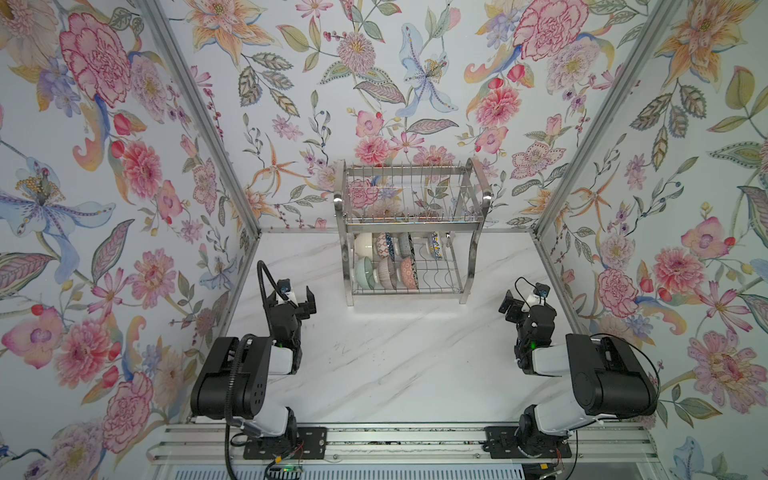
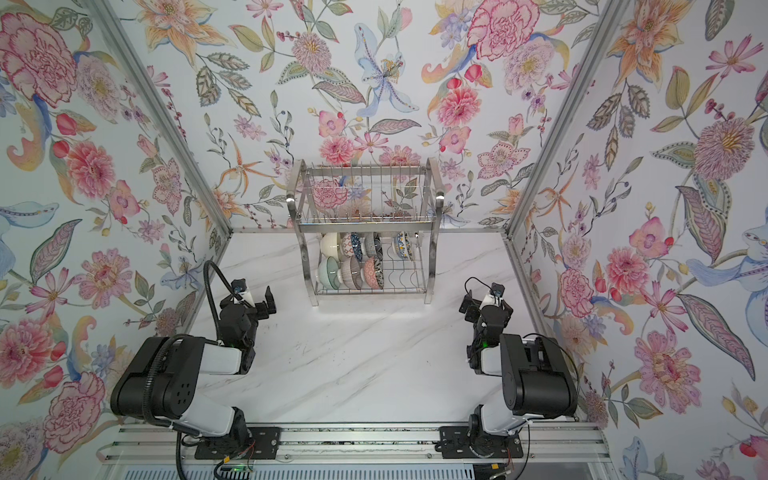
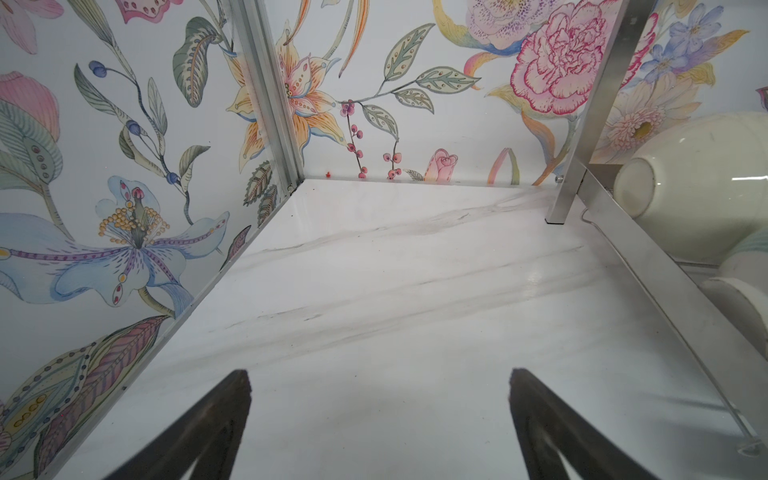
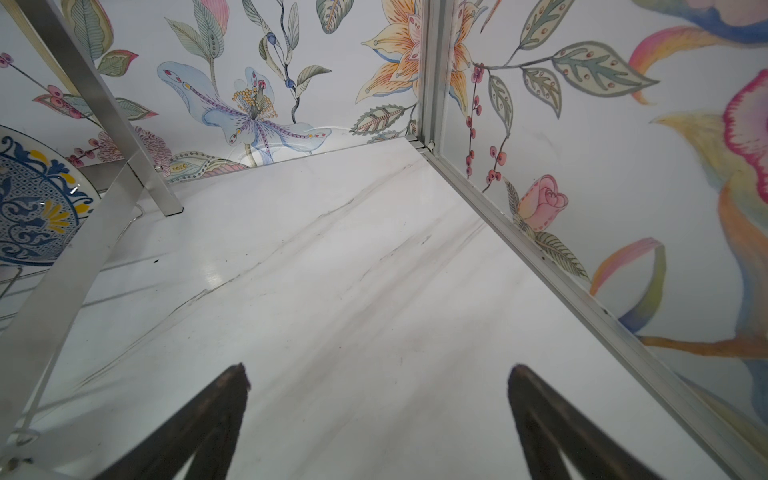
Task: Load the bowls into the dish rack
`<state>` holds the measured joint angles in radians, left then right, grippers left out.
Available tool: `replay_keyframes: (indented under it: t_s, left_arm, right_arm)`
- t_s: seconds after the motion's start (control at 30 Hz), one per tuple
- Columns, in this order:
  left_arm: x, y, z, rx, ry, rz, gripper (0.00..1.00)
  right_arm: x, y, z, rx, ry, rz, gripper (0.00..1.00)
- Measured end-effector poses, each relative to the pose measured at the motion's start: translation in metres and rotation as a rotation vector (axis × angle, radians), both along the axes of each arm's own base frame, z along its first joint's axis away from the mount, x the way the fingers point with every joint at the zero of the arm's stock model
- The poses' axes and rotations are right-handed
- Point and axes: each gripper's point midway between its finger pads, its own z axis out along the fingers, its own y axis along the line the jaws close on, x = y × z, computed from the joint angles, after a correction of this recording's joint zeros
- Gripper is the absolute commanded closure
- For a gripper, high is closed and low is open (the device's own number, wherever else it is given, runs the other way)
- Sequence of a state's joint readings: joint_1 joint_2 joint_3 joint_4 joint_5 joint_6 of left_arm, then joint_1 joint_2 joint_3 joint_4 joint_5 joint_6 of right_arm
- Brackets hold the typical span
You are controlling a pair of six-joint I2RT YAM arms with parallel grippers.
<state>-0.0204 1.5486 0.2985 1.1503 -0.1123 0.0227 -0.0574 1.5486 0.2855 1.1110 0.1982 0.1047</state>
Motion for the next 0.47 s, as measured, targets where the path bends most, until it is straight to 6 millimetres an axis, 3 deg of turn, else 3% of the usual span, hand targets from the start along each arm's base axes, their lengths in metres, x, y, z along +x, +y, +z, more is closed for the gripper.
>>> replay_keyframes:
  t_s: [0.47]
  left_arm:
    - [0.0002, 0.0001, 0.0010, 0.000, -0.004, 0.000, 0.01]
  right_arm:
    - [-0.0002, 0.0010, -0.0044, 0.006, 0.019, 0.010, 0.02]
